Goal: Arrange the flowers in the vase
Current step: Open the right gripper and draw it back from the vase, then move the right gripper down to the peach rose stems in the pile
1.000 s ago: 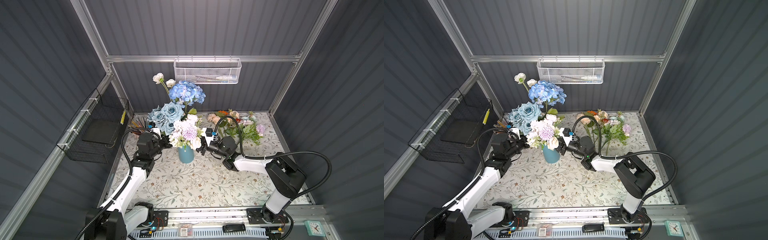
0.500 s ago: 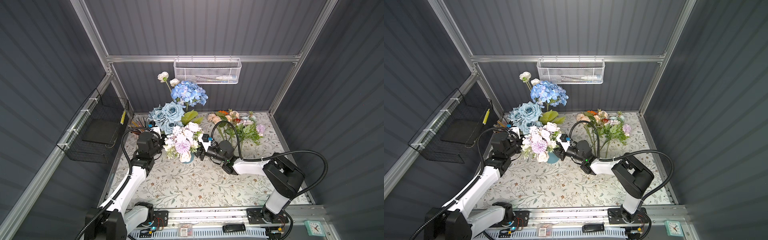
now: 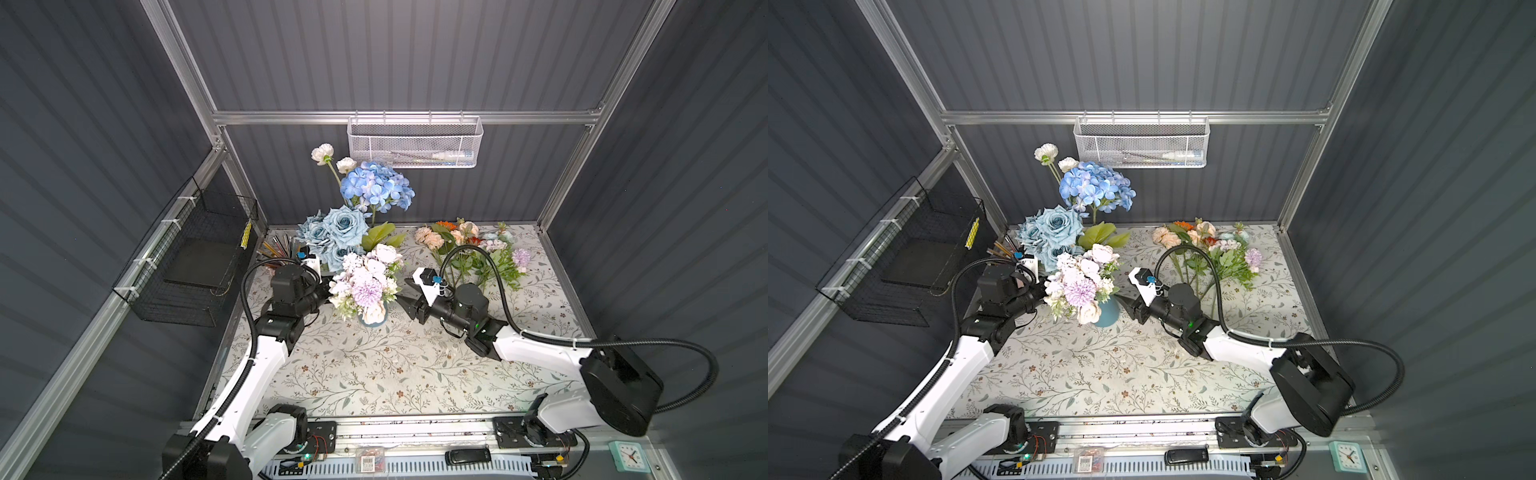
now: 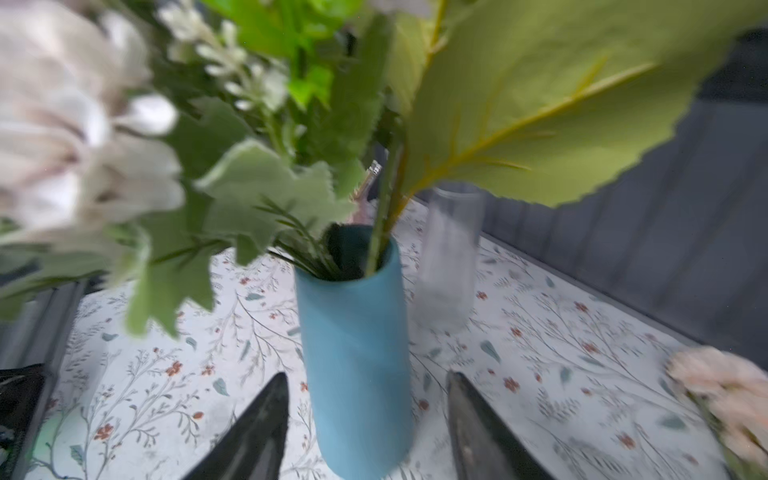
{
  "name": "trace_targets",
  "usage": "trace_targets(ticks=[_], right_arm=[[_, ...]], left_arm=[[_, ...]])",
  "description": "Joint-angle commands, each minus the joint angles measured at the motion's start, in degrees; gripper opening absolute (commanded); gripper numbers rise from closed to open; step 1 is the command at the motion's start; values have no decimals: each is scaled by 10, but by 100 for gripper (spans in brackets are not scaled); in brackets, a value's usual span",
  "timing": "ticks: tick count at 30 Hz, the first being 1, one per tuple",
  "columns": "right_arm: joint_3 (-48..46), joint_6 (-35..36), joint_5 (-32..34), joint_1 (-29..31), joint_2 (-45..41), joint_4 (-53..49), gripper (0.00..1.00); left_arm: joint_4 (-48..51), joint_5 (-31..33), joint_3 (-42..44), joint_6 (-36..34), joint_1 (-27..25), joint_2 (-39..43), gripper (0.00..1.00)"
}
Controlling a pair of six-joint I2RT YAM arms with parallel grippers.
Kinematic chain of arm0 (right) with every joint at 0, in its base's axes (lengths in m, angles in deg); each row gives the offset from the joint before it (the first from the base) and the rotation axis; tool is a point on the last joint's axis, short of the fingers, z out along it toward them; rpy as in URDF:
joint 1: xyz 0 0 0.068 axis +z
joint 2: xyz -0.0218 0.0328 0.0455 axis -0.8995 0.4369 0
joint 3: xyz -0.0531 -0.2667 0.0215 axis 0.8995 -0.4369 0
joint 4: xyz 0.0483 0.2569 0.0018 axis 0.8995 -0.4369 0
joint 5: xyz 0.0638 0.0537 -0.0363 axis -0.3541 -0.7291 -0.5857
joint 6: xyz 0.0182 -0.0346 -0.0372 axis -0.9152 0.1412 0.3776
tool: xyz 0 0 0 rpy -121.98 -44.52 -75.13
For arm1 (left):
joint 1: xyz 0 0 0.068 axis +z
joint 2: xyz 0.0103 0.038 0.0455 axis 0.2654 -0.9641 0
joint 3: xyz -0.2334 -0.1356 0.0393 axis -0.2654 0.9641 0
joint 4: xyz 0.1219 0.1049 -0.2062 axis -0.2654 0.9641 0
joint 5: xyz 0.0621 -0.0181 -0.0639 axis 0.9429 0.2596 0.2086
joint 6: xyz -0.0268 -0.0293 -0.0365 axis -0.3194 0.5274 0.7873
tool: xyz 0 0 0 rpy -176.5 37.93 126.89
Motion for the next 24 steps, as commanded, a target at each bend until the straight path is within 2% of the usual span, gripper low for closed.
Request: trace_targets(ticks=[1,4,6,8,10,11,13,17,20,24], right_arm=[[51,-14,109,-14,-41,-215,69],[76,-34,125,-36,-65,-306,74],[75,-60,130,-56,-76,-324,75],[73,-75,112,-79,-85,-339,81],[76,-90,88,-102,-87,-355,99],[79,-99,85,-115,-87,-364,99],[88,-119,119,-132,-84,-384,99],[118,-120,148,-162,-72,-438,99],[135,-127,141,-187,-61,-465,99],[181,-151,128,-201,-19,-515,84]], left_arm=[[67,-4,-21,-38,-2,8,100],[77,-4,-20,-45,-2,7,100],[84,-5,-21,-49,-2,6,100],[94,-7,-21,-56,-2,5,100],[105,-10,-24,-63,-2,7,100],[112,-11,-28,-68,-2,7,100],[135,-8,-37,-79,-2,11,100],[161,4,-37,-84,-2,30,100],[167,18,-29,-79,-2,43,100],[145,46,-17,-55,-2,59,100]])
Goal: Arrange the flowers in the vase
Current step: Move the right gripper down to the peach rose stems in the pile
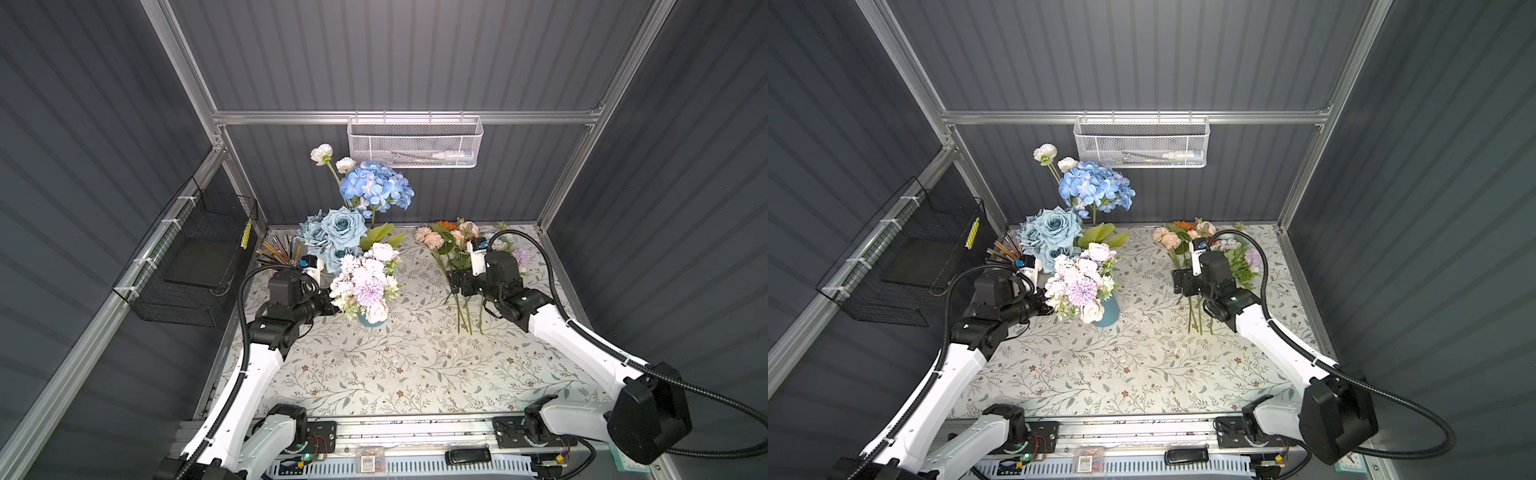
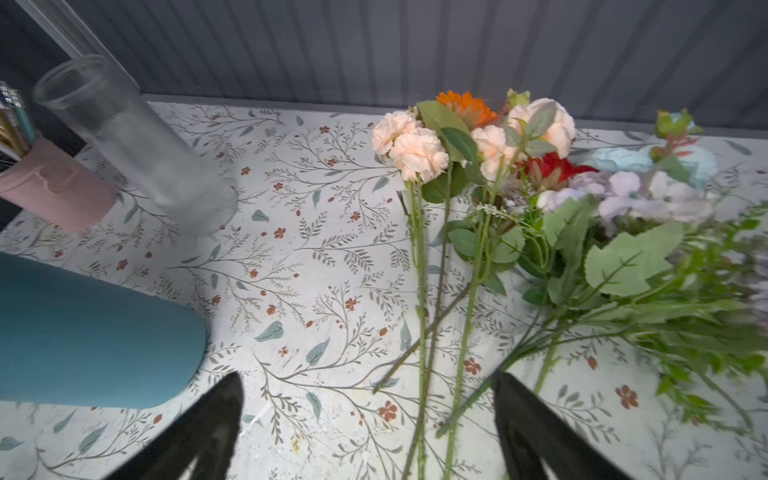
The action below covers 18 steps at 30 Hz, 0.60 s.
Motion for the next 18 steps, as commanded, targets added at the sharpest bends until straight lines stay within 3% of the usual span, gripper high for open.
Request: trace_targets(ticks=[1,11,18], right_arm=[[48,-29,-10,-4,42,-72,81],[210,-37,-46,-5,234,-177,66],[300,-24,-14,-14,346,-205,56]], left_arm=[[-8,31,4,16,-2,17,100],[-27,44,-5,33,-1,32,100],[14,57,-36,15,-1,48,100]])
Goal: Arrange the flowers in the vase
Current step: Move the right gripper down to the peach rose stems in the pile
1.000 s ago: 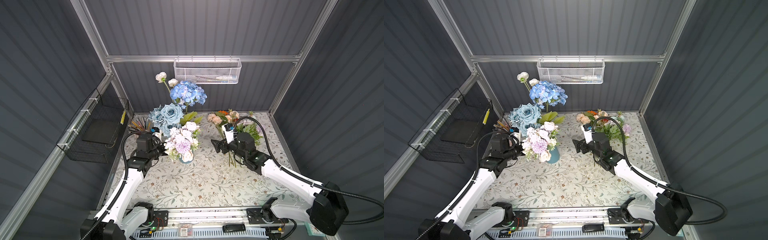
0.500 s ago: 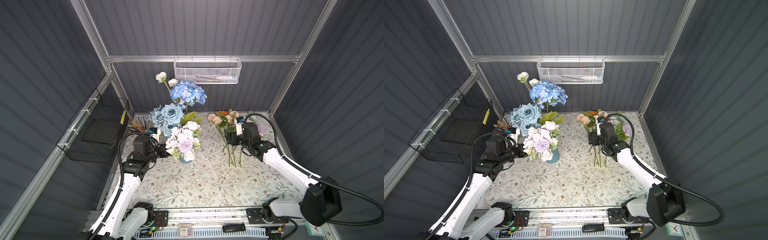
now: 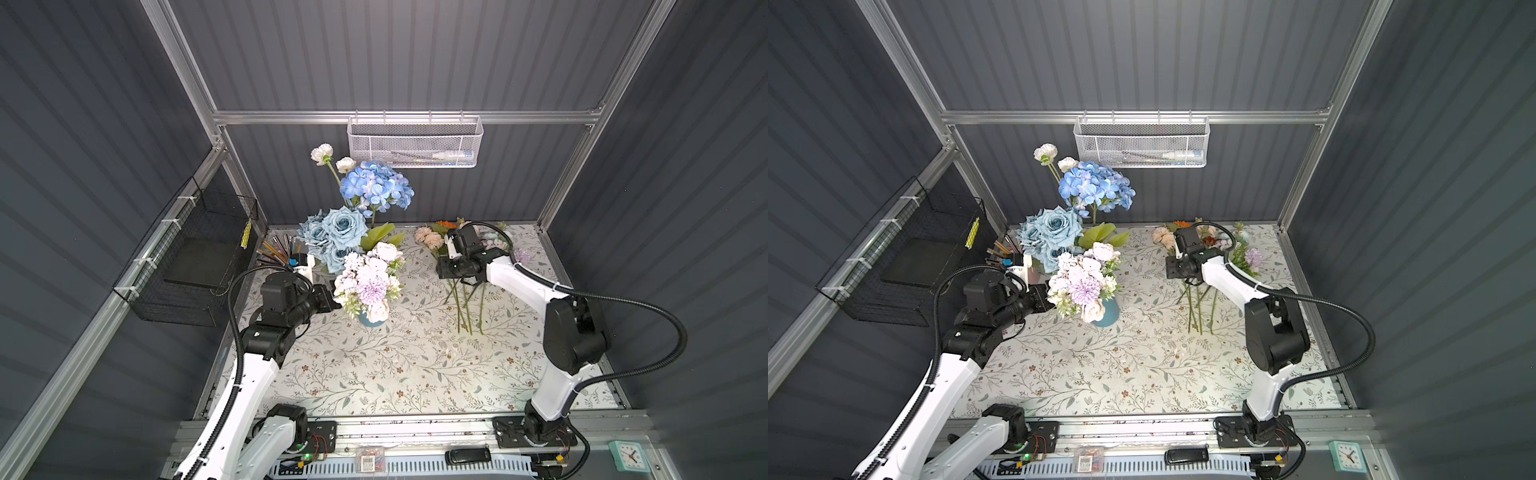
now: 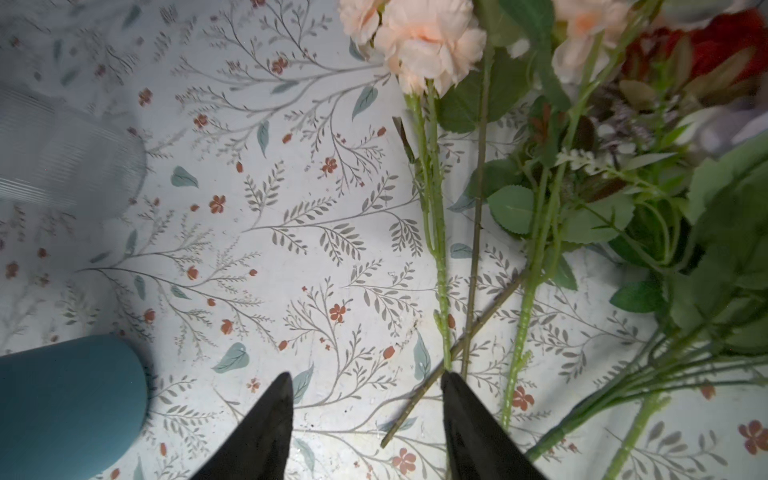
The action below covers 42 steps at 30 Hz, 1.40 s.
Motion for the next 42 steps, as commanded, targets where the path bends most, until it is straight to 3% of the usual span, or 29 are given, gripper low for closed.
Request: trace_targets(ticks=[1,9,18,33,37,42], right_arm=[[43,10,19,-8,39,-44,56],[126,22,37,-10,123,-85,53],[136,18,52,-10,164,-100,49],[151,30,66,-13,207,-114,44],[149,30,59,-13,212,-114,38],[149,31,59,-13,218,-114,23]], left_arm=[[29,11,-31,-14,-1,10,100],[44,49,-23,-16,0,12,100],[54,150,-14,-4,0,46,100],[11,141,39,-17,0,36,100],[6,141,48,-21,0,30,100],[-8,128,62,-21,0,25,100]])
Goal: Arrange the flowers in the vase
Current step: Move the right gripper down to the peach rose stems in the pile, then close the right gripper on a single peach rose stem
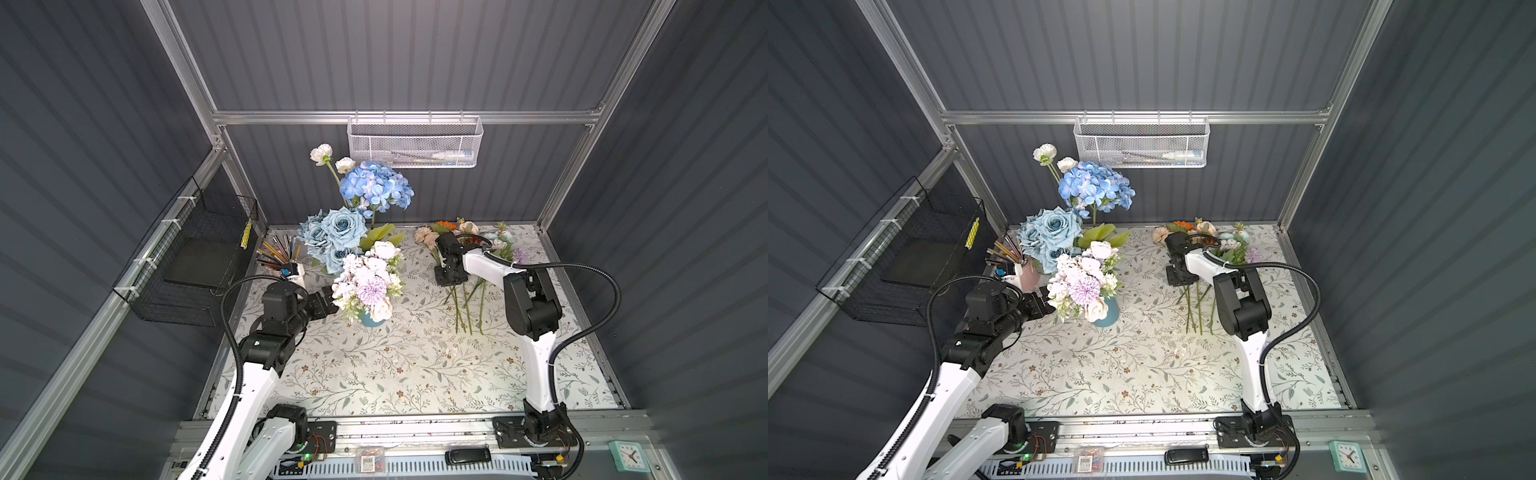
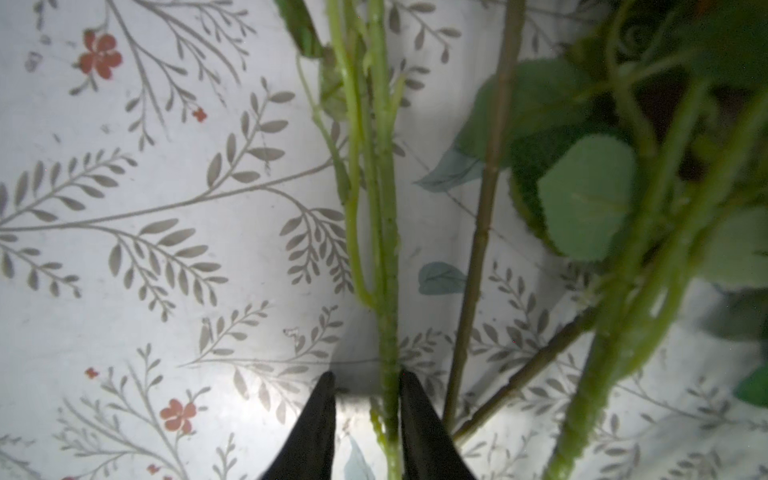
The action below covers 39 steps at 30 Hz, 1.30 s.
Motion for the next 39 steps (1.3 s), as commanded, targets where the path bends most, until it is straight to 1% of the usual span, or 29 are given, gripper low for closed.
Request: trace_targets(ticks=[1,5,8,11,14,19,24,27,31,36,39], right_arm=[[9,3,2,-3,18,-14,20],[8,2,-5,-3,12,-12,7],[0,5,-14,-3,4,-7,0],[-17,5,-25,-3,-14,6,0],[-53,-3,-45,-4,-52,37,0],[-161,-16,-110,-4,-153,158,0],[-267,-35,-153,-5,-236,281,0],[-321,-56,-193,-12,-267,354,0],[-378,-113,-281,-32,-291,451,0],[-432,-164,-308,-40,-324,551,0],[-446,-193,-314,-44,-344,574,0]], left_arm=[[-21,-9,10,-9,0,-2,100],[-30,-17,14,-5,0,-4,100],[-34,-19,15,-5,0,-6,100],[-37,-20,16,-5,0,-8,100],[-41,-20,16,-6,0,-9,100],[-57,-27,16,-2,0,-16,100],[-76,-35,23,8,-1,-19,100],[-82,-39,31,13,0,-16,100],[-78,-41,34,14,-1,-9,100],[-62,-41,37,14,-1,8,100],[-28,-51,34,7,-1,15,100]])
